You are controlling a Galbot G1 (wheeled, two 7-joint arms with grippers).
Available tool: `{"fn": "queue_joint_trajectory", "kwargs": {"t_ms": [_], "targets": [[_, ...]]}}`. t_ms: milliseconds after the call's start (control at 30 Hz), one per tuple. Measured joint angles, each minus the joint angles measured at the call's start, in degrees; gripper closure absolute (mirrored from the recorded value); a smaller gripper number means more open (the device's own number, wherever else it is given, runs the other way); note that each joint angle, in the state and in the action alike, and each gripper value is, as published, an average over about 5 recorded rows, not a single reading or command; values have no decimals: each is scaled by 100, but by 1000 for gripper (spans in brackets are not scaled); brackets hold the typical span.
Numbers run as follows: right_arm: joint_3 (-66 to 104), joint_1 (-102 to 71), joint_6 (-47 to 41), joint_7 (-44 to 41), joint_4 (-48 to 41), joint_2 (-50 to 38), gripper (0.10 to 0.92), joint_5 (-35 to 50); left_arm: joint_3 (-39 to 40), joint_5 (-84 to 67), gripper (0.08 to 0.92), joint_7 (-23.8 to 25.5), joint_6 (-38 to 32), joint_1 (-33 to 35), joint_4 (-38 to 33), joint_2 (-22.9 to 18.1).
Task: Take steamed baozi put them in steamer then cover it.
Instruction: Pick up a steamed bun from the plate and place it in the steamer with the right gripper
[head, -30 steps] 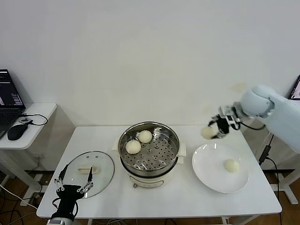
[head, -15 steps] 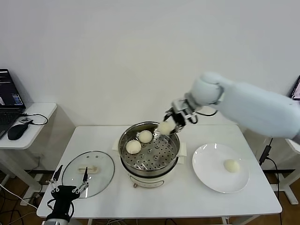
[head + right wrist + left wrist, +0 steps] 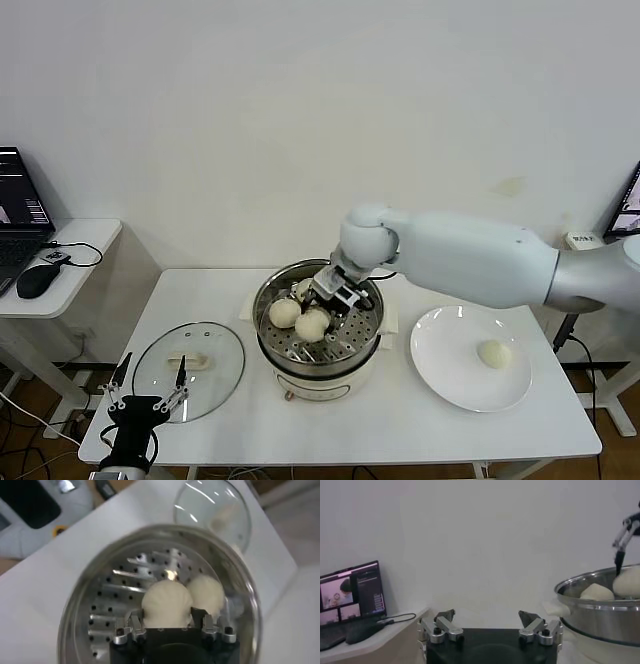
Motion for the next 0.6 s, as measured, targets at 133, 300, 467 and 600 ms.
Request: {"fn": "queue_joint_trajectory", "kwargs": {"t_ms": [133,300,467,600], "targets": [[-54,-46,172,-36,19,41,414,-114,9,-3,177,-3,-6,-7,19,-11],[-68,-65,315,-22,52,41,349,-218,37,-3,177,-5,-7,-23,35,-28],[20,7,349,-25,54,-53,225,-259,29,-7,177,-5,-7,-27,35,-12],[149,145,280,-70,74,-246,204,-252,10,-22,177,-5,-7,-45,35,21]]}}
